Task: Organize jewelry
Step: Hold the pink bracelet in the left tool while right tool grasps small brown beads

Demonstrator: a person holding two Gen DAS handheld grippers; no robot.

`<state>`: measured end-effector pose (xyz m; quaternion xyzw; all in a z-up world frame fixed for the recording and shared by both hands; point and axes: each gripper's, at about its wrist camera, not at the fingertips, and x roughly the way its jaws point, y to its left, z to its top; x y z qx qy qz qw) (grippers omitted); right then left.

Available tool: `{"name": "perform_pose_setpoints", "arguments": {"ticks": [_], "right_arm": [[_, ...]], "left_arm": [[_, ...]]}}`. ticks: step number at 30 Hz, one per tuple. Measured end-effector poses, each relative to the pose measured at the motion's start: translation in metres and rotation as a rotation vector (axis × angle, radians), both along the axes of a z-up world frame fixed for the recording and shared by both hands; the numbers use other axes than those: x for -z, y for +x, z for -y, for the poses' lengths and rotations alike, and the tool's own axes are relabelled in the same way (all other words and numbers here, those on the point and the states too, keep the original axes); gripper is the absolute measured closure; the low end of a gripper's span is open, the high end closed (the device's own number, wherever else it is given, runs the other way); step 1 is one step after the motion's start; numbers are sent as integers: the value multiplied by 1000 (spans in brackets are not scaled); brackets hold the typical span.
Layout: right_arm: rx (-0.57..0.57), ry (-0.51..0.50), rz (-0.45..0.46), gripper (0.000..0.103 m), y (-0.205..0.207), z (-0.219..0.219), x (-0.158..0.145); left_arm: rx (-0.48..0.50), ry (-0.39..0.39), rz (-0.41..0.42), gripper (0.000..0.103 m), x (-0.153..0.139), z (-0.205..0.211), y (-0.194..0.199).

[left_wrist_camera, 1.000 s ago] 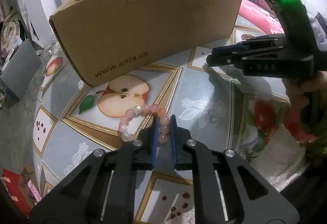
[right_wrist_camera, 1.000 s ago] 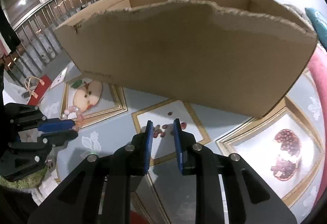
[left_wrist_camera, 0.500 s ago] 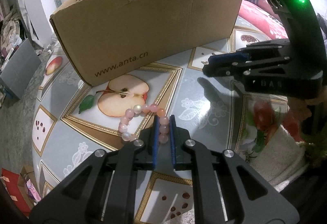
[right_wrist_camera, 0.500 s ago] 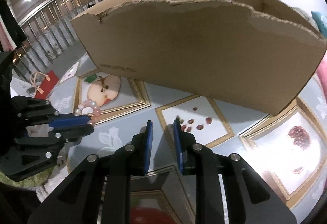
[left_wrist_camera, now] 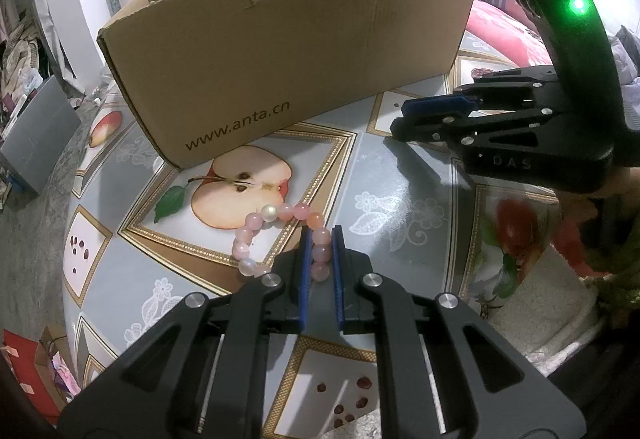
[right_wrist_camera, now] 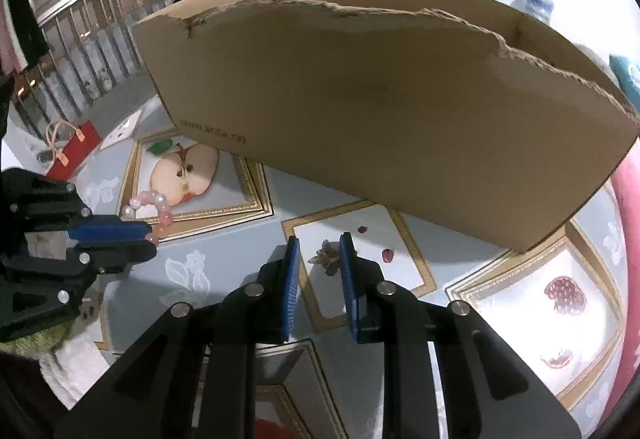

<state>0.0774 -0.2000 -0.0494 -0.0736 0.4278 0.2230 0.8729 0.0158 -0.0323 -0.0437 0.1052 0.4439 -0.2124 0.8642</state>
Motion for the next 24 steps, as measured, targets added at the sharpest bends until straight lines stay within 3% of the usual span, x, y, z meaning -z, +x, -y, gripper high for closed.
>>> {"name": "perform_pose_setpoints", "arguments": {"ticks": [3,15,24], "right_arm": [[-4,6,-3,96,-2,2,-1],[25,51,-18,96,-2,9,-1],[68,111,0,96,-9,25,-18]], "left_arm": [[1,1,0,94,0,0,0],[0,-1,0,94,0,0,0],[0,-6,13,94,1,0,-1]]}}
